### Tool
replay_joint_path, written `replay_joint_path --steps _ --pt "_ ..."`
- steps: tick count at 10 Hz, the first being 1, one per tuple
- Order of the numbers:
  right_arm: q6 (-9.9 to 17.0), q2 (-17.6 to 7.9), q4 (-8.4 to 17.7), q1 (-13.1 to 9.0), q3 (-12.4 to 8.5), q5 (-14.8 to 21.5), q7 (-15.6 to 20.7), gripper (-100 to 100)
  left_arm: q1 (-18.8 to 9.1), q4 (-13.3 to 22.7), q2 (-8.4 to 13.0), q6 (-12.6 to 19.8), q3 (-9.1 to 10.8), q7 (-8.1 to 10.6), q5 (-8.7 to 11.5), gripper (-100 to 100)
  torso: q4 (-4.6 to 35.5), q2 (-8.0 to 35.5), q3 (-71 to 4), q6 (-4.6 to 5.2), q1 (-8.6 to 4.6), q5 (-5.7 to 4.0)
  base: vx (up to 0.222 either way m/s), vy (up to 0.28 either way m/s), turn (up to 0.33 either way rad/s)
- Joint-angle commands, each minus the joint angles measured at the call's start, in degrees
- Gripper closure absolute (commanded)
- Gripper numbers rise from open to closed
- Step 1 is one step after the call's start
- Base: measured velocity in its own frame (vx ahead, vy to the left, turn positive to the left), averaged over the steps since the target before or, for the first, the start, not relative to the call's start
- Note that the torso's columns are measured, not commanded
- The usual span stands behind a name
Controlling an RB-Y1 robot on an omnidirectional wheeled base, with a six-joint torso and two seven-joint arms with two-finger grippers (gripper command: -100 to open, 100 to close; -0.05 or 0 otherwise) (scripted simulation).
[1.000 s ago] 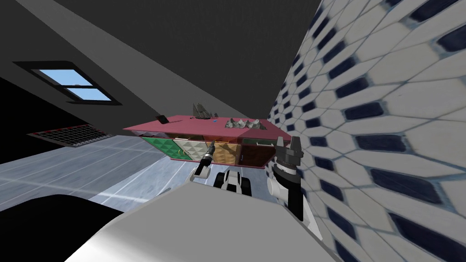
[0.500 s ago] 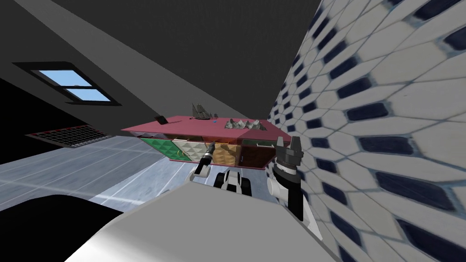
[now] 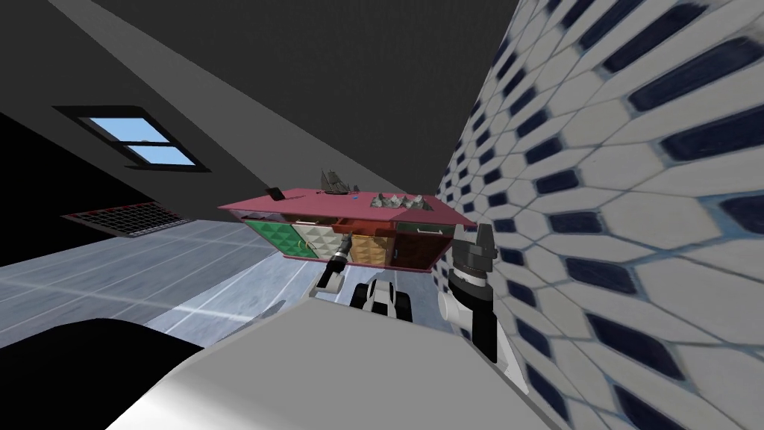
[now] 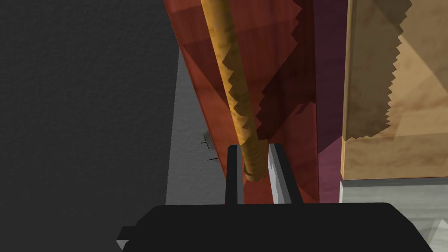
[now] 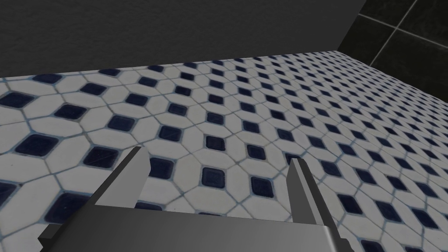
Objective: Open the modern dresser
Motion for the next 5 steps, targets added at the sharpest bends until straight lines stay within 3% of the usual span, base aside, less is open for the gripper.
replay_joint_path --steps 1,2,3,5 --pt "0.00 0.00 0.00 0.00 0.00 0.00 0.00 0 -4.52 4.64 0.38 -0.01 1.70 1.41 -1.68 -100 0.01 0.10 0.02 -0.03 0.04 0.00 -0.105 -0.002 0.022" --pt "0.00 0.00 0.00 0.00 0.00 0.00 0.00 0 -5.47 5.17 0.38 -0.01 1.70 1.41 -1.68 -100 0.05 0.28 0.14 -0.03 0.01 0.01 -0.053 -0.013 0.000" --pt "0.00 0.00 0.00 0.01 0.00 0.00 0.00 0 -7.39 7.29 0.75 -0.02 3.39 2.82 -3.36 -100 0.05 0.24 0.14 -0.03 -0.04 0.00 -0.077 -0.025 0.032" --pt "0.00 0.00 0.00 0.00 0.00 0.00 0.00 0 -10.59 10.34 0.75 -0.02 3.39 2.82 -3.36 -100 0.09 0.41 0.24 -0.03 -0.04 0.00 -0.066 -0.018 0.015"
